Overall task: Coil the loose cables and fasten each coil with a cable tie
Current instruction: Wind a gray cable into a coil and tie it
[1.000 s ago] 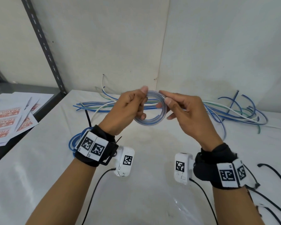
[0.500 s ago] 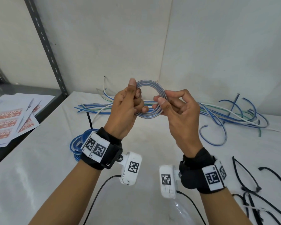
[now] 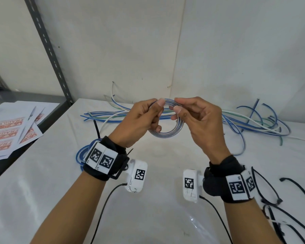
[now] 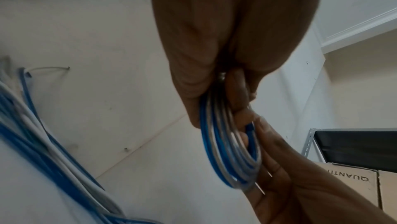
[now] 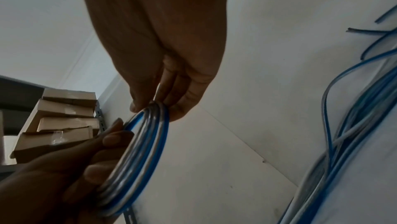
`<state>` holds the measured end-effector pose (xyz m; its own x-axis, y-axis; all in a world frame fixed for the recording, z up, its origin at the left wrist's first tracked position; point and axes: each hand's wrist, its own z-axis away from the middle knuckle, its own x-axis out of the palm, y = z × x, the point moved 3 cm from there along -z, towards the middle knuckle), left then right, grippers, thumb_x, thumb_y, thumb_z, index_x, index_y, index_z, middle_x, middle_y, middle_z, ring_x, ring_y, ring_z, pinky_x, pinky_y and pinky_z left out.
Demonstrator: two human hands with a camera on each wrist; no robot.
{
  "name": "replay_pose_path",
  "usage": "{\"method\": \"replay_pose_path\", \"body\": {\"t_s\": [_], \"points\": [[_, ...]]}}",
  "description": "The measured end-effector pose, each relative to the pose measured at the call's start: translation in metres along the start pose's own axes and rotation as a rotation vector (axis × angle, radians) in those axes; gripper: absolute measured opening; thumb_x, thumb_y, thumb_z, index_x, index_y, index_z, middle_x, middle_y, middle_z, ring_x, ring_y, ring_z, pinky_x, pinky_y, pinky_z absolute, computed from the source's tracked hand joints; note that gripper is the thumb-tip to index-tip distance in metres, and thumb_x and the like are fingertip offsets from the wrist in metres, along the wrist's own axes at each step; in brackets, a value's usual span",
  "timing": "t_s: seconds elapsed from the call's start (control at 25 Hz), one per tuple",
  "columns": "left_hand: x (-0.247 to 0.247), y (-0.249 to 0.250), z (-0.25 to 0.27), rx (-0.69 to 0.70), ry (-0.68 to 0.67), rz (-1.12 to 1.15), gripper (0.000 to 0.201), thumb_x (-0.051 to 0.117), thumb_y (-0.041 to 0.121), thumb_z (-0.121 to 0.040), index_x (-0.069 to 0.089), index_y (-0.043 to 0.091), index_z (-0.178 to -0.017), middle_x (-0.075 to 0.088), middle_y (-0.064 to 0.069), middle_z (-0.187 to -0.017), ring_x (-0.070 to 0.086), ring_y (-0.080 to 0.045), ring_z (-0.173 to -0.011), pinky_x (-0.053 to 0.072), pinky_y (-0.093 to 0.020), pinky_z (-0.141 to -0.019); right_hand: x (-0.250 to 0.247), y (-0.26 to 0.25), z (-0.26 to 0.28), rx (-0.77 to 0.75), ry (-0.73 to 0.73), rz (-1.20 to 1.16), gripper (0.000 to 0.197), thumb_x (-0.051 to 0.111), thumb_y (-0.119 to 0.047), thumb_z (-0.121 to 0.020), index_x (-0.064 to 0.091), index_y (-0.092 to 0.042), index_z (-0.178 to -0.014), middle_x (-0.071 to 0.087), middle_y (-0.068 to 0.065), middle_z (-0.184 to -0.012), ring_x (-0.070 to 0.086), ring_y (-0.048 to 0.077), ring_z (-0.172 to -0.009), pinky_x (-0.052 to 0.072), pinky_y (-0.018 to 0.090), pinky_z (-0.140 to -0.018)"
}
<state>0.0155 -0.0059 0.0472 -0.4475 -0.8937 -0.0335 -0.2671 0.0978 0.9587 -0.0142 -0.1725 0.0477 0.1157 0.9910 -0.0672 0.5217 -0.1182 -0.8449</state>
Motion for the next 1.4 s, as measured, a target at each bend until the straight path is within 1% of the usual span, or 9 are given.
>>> {"method": "replay_pose_path", "body": {"t_s": [0.16,0.28,0.4,0.48,0.6,0.84,0.96,1.12,1.4], "points": [[-0.001,-0.003,-0.002,0.005,0.046,0.081,0.033,0.038,0.027,-0.109,0.042,0.009,-0.082,0.023,0.011,-0.059,0.019,-0.012,-0.051,0.038,-0.026,-0.055,-0.006,-0.003,0.001,0.146,-0.213,0.029,0.041,0.074,-0.007,-0.09,0.067,-0.029,-0.123,0.077,0.008,-0.1,0.076,0.03,-0.084,0.063,0.042,-0.074],[-0.001,-0.004,-0.002,-0.011,0.022,0.089,0.036,0.04,0.03,-0.108,0.046,0.008,-0.081,0.022,0.008,-0.058,0.021,-0.013,-0.05,0.044,-0.027,-0.057,-0.013,-0.005,0.002,0.156,-0.242,0.037,0.044,0.073,-0.004,-0.09,0.067,-0.03,-0.125,0.076,0.011,-0.098,0.075,0.034,-0.085,0.063,0.042,-0.071],[-0.007,-0.004,0.001,-0.082,-0.04,0.026,0.041,0.049,0.038,-0.099,0.063,0.0,-0.094,0.04,-0.001,-0.055,0.044,-0.016,-0.048,0.059,-0.041,-0.072,-0.017,-0.01,0.003,0.142,-0.282,0.117,0.041,0.073,-0.004,-0.091,0.069,-0.028,-0.125,0.077,0.009,-0.096,0.075,0.03,-0.081,0.063,0.041,-0.071],[-0.015,-0.004,0.004,-0.111,-0.105,-0.081,0.038,0.056,0.034,-0.096,0.068,-0.001,-0.103,0.057,-0.007,-0.063,0.062,-0.021,-0.057,0.058,-0.049,-0.08,-0.018,-0.01,0.005,0.159,-0.326,0.172,0.039,0.072,-0.004,-0.092,0.07,-0.024,-0.125,0.076,0.007,-0.095,0.075,0.028,-0.078,0.063,0.04,-0.071],[-0.019,-0.001,0.006,-0.071,-0.12,-0.208,0.025,0.057,0.02,-0.101,0.069,-0.002,-0.101,0.068,-0.011,-0.068,0.068,-0.025,-0.063,0.059,-0.036,-0.067,-0.016,-0.009,0.006,0.176,-0.376,0.186,0.038,0.07,-0.002,-0.092,0.071,-0.022,-0.124,0.076,0.006,-0.095,0.075,0.029,-0.078,0.061,0.034,-0.069],[-0.014,0.0,0.004,0.034,-0.043,-0.281,0.019,0.061,0.014,-0.1,0.071,-0.002,-0.095,0.072,-0.016,-0.072,0.072,-0.025,-0.063,0.056,-0.027,-0.062,-0.012,-0.007,0.004,0.044,-0.161,0.295,0.014,0.076,-0.014,-0.09,0.079,-0.02,-0.103,0.078,-0.006,-0.094,0.074,0.01,-0.09,0.059,0.048,-0.081],[-0.016,0.001,0.004,0.075,-0.025,-0.31,0.018,0.063,0.014,-0.099,0.073,-0.001,-0.095,0.072,-0.018,-0.073,0.071,-0.024,-0.064,0.056,-0.026,-0.063,-0.008,-0.007,0.004,0.028,-0.1,0.286,0.007,0.079,-0.01,-0.087,0.077,-0.014,-0.092,0.079,-0.002,-0.088,0.075,0.01,-0.083,0.06,0.044,-0.073],[-0.016,-0.001,0.005,0.079,-0.036,-0.34,0.017,0.065,0.013,-0.098,0.075,0.0,-0.094,0.073,-0.016,-0.073,0.072,-0.023,-0.065,0.059,-0.031,-0.066,-0.011,-0.002,0.004,0.097,-0.178,0.283,0.016,0.084,-0.006,-0.08,0.071,-0.009,-0.087,0.079,0.003,-0.086,0.076,0.016,-0.081,0.062,0.035,-0.076],[-0.015,0.0,0.003,0.068,-0.038,-0.297,0.018,0.067,0.012,-0.095,0.075,-0.003,-0.102,0.074,-0.019,-0.08,0.074,-0.03,-0.071,0.061,-0.041,-0.074,-0.016,-0.002,0.004,0.061,-0.151,0.255,0.015,0.085,-0.006,-0.079,0.072,-0.013,-0.082,0.078,0.004,-0.086,0.076,0.019,-0.079,0.056,0.03,-0.069]]}}
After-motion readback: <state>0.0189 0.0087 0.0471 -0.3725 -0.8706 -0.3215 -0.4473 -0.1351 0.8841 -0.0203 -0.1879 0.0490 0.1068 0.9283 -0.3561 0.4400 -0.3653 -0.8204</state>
